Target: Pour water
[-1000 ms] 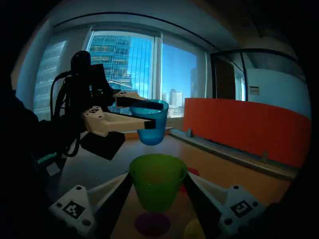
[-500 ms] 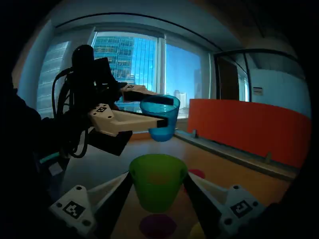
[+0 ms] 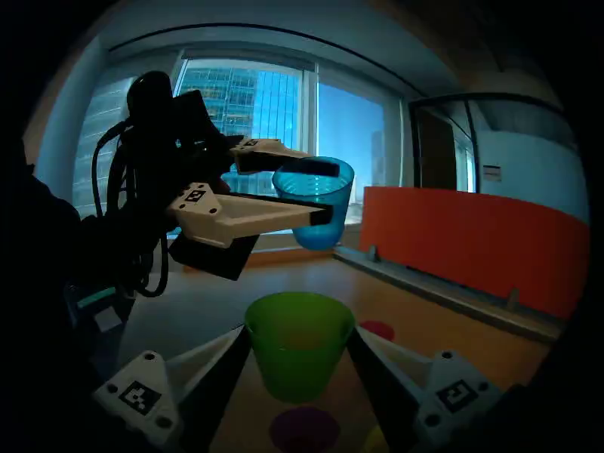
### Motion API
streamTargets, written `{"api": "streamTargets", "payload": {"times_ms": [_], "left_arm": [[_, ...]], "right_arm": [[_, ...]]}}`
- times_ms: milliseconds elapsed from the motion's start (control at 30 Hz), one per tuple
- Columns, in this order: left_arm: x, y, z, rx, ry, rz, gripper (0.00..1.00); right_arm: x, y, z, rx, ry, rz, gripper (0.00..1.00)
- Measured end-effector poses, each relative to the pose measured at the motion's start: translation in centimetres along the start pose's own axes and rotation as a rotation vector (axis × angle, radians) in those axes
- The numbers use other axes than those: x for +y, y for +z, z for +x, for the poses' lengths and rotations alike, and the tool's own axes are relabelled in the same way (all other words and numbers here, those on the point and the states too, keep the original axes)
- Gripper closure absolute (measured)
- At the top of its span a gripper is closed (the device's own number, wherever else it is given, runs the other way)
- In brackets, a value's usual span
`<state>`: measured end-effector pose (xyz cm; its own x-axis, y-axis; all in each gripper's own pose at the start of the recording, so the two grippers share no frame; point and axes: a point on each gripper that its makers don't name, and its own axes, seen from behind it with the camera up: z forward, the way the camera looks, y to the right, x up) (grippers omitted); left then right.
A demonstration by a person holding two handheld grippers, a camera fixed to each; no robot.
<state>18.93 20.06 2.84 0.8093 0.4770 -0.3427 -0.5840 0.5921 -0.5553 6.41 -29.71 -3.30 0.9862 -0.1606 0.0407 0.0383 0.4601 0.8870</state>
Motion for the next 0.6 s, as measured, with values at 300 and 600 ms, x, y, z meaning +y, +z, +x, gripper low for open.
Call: {"api": "streamTargets", "payload": {"times_ms": [300, 600], "left_arm": [[-0.1, -0.2, 1.2, 0.003, 0.082, 0.009, 0.12], [0.0, -0.3, 2.1, 0.003, 0.158, 0.018, 0.12]], "right_arm": [[-0.1, 0.1, 0.0, 0.001, -0.001, 0.003, 0.09], [-0.3, 0.2, 0.0, 0.001, -0.001, 0.007, 0.1]]}}
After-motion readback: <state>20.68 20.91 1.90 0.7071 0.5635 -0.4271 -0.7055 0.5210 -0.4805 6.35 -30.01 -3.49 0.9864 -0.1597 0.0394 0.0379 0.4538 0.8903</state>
